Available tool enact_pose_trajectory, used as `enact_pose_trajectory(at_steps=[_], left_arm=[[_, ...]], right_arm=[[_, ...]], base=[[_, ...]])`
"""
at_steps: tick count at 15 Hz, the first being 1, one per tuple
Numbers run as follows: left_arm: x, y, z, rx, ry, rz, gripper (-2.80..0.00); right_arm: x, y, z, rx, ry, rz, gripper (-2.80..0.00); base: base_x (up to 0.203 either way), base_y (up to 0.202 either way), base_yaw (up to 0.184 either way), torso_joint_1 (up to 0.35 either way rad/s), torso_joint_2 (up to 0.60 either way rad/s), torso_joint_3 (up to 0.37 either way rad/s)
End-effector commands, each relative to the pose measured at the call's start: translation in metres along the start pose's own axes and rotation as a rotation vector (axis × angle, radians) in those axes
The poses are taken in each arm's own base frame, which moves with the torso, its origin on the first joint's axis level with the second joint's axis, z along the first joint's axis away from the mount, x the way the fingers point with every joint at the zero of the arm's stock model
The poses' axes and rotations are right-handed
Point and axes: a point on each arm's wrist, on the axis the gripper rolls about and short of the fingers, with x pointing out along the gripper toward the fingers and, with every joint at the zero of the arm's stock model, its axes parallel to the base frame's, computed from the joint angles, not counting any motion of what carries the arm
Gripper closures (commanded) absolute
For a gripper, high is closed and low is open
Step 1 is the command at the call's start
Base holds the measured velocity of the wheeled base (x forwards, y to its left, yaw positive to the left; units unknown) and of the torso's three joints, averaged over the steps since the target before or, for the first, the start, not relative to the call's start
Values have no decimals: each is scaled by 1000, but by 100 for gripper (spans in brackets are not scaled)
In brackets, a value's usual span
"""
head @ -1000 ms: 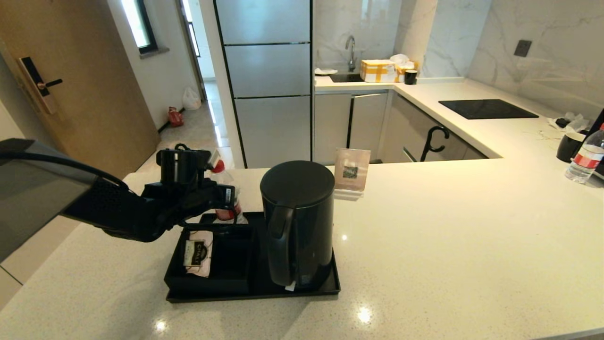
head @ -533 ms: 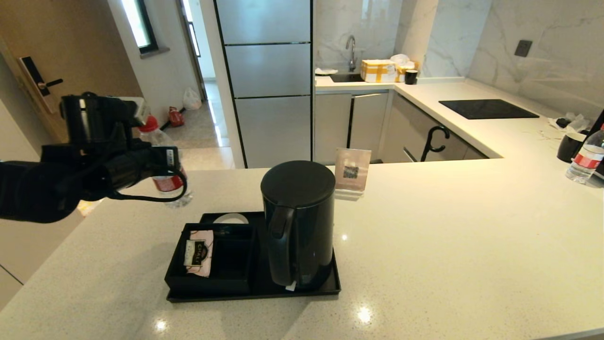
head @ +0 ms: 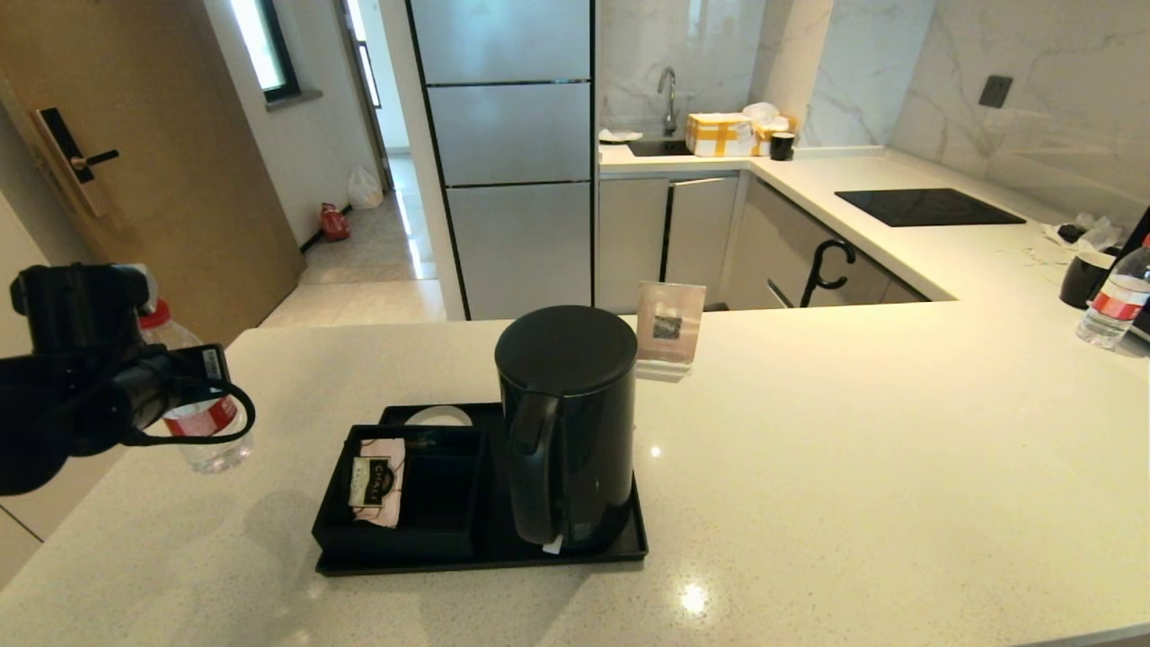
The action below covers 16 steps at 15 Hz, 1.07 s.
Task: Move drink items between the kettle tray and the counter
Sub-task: Place it on the left
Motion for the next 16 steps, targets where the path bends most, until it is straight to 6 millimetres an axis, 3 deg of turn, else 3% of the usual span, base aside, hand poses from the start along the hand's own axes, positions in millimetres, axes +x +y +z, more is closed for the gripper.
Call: enact_pose_trajectory(at_steps=[1,3,4,6,7,8,16], left_arm=[[11,3,-14,-2,9,22,0],[27,4,-68,21,81,39,0],[32,5,-84,21,83,47,0],[34,6,-91,12,92,52,0],[36,6,-103,-6,137,54,0],[37,6,-107,-17,149,54,-280],[25,9,-100,-42,120,53,-280]], right_arm=[[0,0,0,0,1,0,0],[0,0,0,0,0,0,0],[0,0,0,0,0,0,0],[0,0,0,0,1,0,0],[0,0,0,0,1,0,0],[0,0,0,0,1,0,0],[0,0,0,0,1,0,0]], base=[[0,0,0,0,0,0],[0,0,0,0,0,0],[0,0,0,0,0,0],[0,0,0,0,0,0],[0,0,0,0,0,0],[0,0,0,0,0,0],[0,0,0,0,0,0]])
